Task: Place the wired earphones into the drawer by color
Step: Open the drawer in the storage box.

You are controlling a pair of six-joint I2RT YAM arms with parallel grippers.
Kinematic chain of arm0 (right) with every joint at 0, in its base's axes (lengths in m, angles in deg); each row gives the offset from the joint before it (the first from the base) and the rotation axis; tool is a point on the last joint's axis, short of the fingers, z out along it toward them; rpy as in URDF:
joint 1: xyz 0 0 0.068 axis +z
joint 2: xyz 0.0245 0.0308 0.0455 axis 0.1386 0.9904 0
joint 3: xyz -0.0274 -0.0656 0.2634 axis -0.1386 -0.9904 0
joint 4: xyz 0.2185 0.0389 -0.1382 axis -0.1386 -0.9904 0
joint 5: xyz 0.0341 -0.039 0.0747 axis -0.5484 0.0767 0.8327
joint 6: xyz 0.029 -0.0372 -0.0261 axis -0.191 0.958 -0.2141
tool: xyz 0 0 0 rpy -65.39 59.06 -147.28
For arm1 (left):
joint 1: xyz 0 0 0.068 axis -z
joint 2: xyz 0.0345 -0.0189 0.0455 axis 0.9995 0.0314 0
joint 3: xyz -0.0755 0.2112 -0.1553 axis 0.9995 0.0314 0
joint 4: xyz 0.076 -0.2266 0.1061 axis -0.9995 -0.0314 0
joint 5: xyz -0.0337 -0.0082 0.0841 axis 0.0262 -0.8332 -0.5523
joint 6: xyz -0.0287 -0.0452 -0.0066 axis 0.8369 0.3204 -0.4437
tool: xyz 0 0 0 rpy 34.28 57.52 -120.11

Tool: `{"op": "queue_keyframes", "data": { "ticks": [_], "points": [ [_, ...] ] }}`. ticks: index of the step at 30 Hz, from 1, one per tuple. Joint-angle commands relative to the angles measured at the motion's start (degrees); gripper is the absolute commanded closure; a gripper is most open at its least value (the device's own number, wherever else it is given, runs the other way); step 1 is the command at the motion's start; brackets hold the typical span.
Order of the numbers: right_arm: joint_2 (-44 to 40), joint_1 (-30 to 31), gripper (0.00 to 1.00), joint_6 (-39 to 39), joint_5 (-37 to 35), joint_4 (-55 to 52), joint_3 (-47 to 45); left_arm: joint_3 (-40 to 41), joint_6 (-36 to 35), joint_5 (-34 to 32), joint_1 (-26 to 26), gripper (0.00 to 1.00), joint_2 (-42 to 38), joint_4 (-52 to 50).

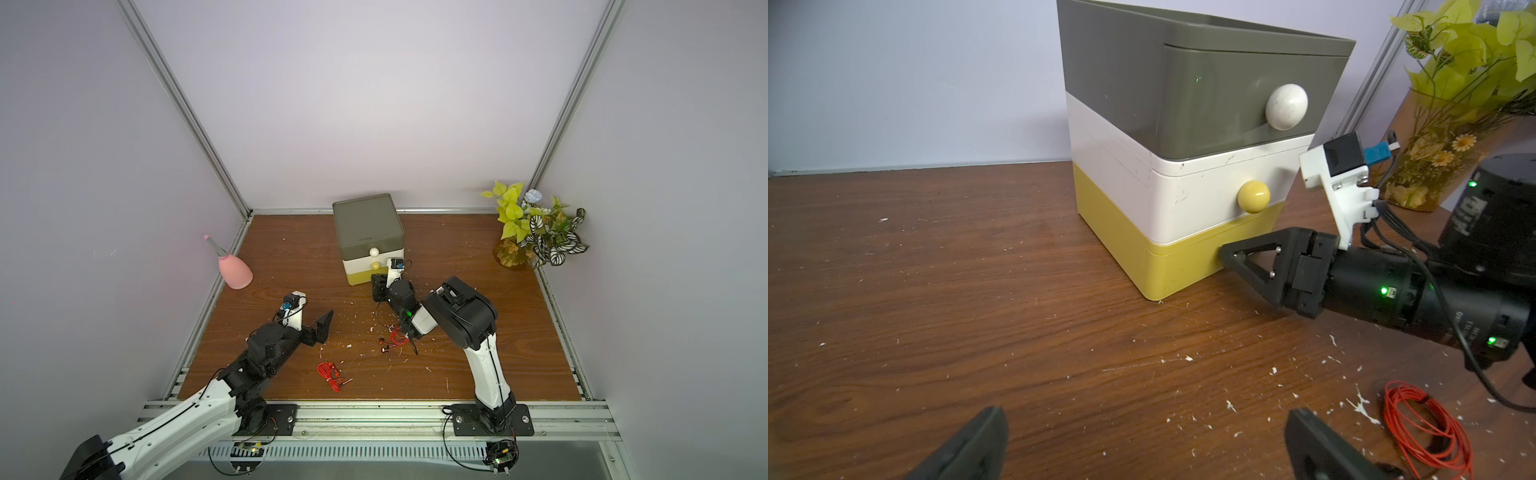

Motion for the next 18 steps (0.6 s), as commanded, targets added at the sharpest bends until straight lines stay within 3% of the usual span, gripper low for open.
{"op": "queue_keyframes", "data": {
  "ticks": [1, 18],
  "points": [
    [0.45, 0.34, 0.6, 0.75, -1.3, 2.73, 2.22, -0.01, -0.92, 0.1, 0.1, 0.0, 0.13, 0.91],
    [-3.01, 0.43, 0.72, 0.08, -1.06, 4.85, -2.68, -0.01, -1.05, -0.16, 0.1, 0.0, 0.07, 0.91]
  ]
}}
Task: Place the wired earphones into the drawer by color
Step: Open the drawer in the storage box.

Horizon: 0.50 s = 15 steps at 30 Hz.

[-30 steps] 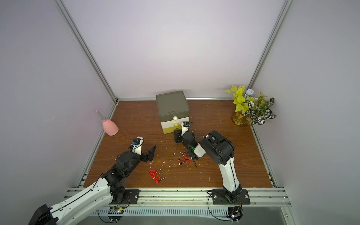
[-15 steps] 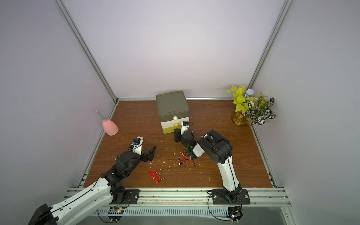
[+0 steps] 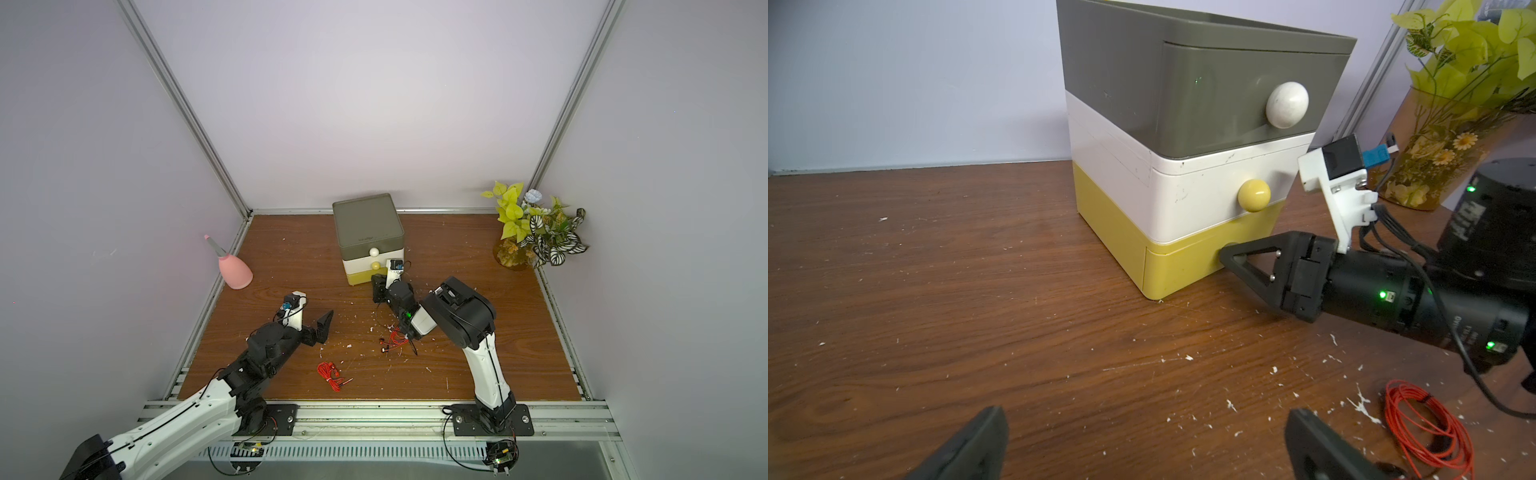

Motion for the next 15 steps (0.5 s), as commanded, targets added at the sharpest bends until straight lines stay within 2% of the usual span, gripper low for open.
{"op": "queue_keyframes", "data": {
  "ticks": [1, 15],
  "points": [
    [-3.84, 0.34, 0.72, -0.31, -0.66, 3.89, -2.56, -0.01, -0.99, -0.16, 0.1, 0.0, -0.09, 0.86],
    [-9.79, 2.31, 0.72, -1.54, -0.15, 3.47, -10.47, -0.03, -1.03, -0.17, 0.1, 0.0, 0.06, 0.78]
  ]
}}
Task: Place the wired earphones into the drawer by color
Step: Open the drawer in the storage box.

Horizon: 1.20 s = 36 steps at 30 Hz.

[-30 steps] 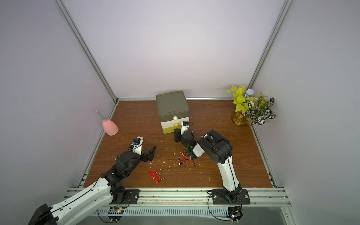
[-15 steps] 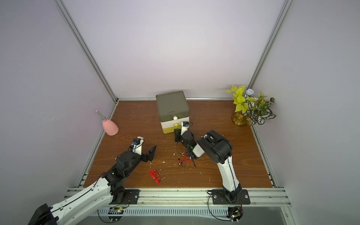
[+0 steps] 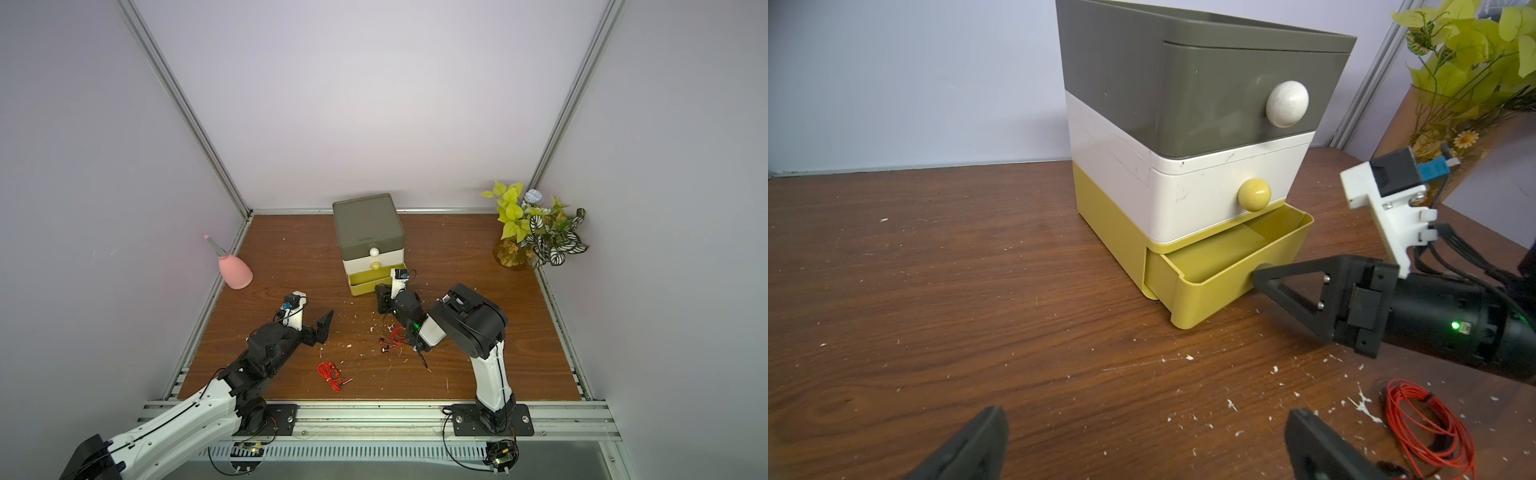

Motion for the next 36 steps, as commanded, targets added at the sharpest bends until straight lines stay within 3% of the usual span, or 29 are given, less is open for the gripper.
{"op": "queue_keyframes", "data": {
  "ticks": [1, 19, 27, 36],
  "points": [
    [-3.36, 0.92, 0.72, -0.69, -0.65, 2.37, -1.33, -0.05, -0.73, -0.17, 0.1, 0.0, -0.01, 0.79],
    [-12.25, 5.71, 0.72, -2.8, -2.26, -0.84, -12.44, -0.08, 0.13, -0.74, 0.1, 0.0, -0.78, 0.4],
    [-13.86, 6.29, 0.7, -3.33, -2.24, -2.11, -13.59, -2.94, 13.35, 0.06, 0.1, 0.0, -3.11, -6.75],
    [-19.2, 6.29, 0.46, -2.88, -3.18, -5.89, -16.13, -8.33, 27.84, 4.02, 0.27, 0.0, -4.3, -21.98]
  ]
}}
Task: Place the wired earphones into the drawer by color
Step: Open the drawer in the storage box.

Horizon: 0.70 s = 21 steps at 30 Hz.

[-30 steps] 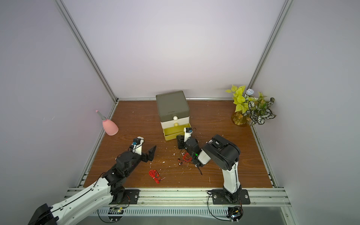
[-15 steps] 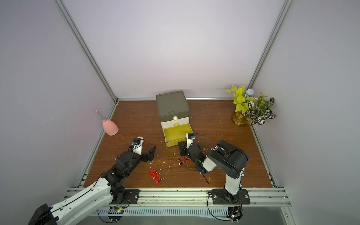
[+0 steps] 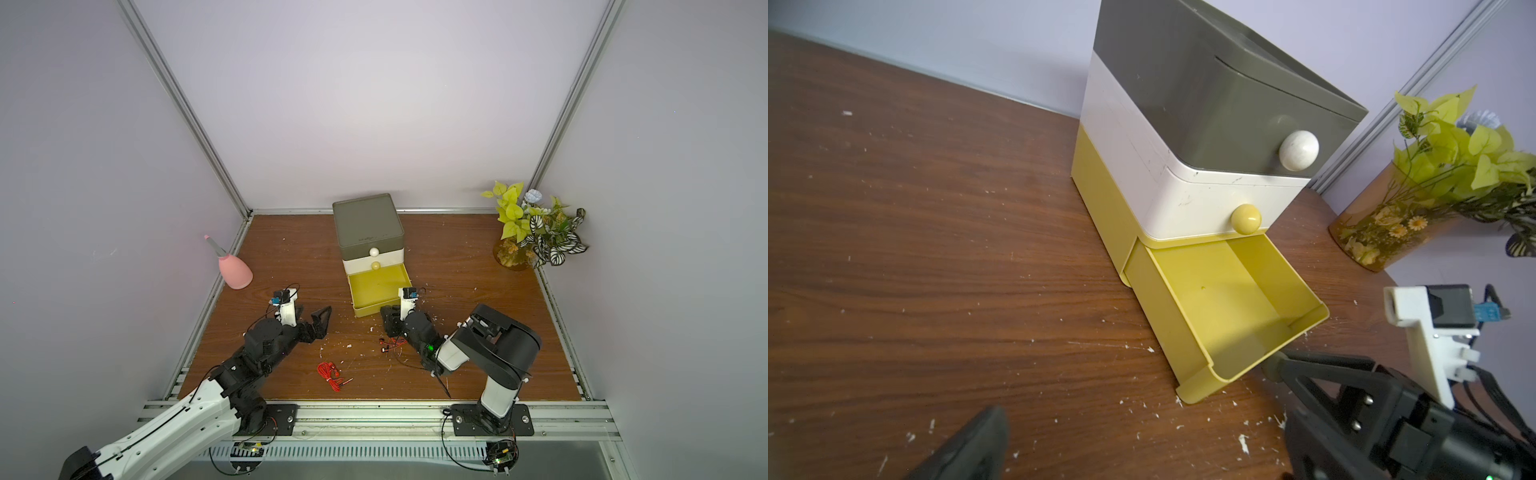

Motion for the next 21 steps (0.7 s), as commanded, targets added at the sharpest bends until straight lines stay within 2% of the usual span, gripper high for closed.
{"op": "queue_keyframes", "data": {
  "ticks": [1, 10, 15, 19, 21],
  "points": [
    [-4.43, 0.45, 0.44, 0.43, -1.77, -2.34, -1.1, -2.48, 7.4, 2.23, 0.25, 0.0, -0.79, -9.13],
    [-18.92, 0.36, 0.31, 6.75, -5.84, -17.73, -3.51, -4.03, 14.62, 8.34, 0.6, 0.0, 0.85, -19.98],
    [-26.91, 0.28, 0.21, 11.64, -11.93, -25.18, -4.73, -3.61, 16.63, 12.1, 0.69, 0.06, 2.65, -23.21],
    [-32.61, 0.19, 0.08, 16.91, -17.34, -29.1, -5.42, -2.77, 18.48, 14.68, 1.36, 0.09, 3.04, -25.2],
    [-34.18, 0.14, 0.05, 18.96, -20.06, -29.78, -5.9, -2.91, 19.26, 15.21, 2.27, 0.1, 3.16, -26.99]
  ]
}}
